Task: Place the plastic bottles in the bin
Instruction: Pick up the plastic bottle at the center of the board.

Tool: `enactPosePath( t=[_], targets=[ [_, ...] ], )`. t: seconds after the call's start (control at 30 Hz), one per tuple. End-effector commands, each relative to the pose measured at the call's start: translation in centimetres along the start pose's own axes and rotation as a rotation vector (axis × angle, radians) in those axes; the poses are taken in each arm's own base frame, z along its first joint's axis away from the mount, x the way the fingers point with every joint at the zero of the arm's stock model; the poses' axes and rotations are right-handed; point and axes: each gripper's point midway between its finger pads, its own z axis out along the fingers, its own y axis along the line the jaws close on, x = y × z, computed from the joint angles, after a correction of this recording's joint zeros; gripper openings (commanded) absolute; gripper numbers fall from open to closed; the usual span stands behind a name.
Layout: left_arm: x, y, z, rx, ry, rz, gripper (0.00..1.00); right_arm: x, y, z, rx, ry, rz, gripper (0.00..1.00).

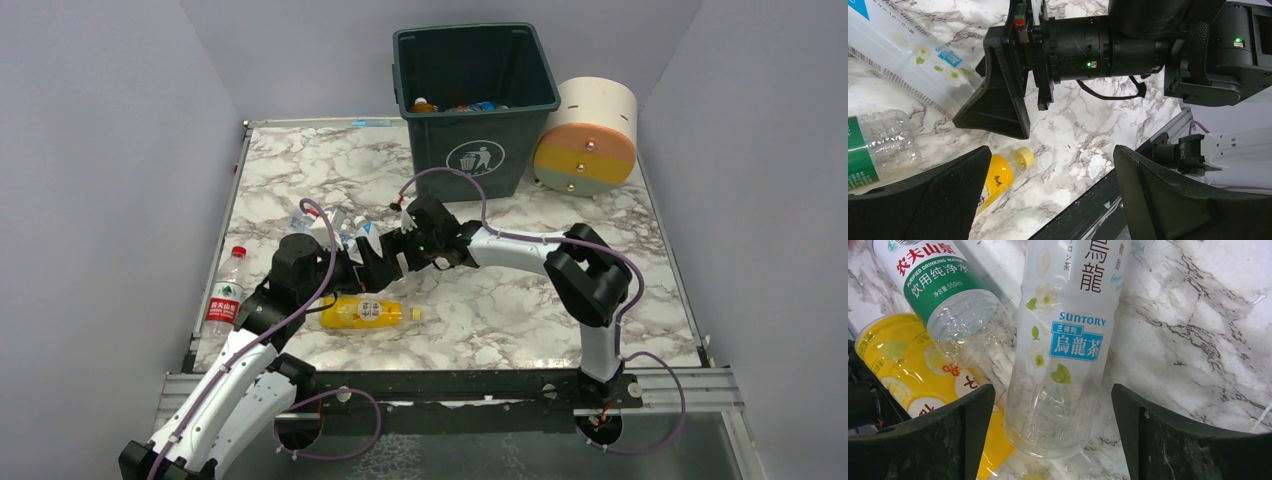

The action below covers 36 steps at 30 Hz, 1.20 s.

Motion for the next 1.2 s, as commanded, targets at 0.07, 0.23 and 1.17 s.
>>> enactPosePath(
  t=[0.07, 0.23, 1.17],
  targets=[
    [-0.7, -0.6, -0.3, 0.01, -0.027, 0.009, 0.99, 0.1, -0.3, 1.2, 0.042, 0.007, -0.03, 0.86],
    [-0.9, -0.6, -0.3, 0.01, -0.029, 0.012, 0.99, 0.4, -0.5, 1.8, 0.054, 0.02, -0.038, 0.8],
    [-0.8, -0.3, 0.2, 0.001, -0.02, 0.01, 0.99, -1.4, -0.7, -2.7, 0.133, -0.063, -0.08, 0.61]
  ],
)
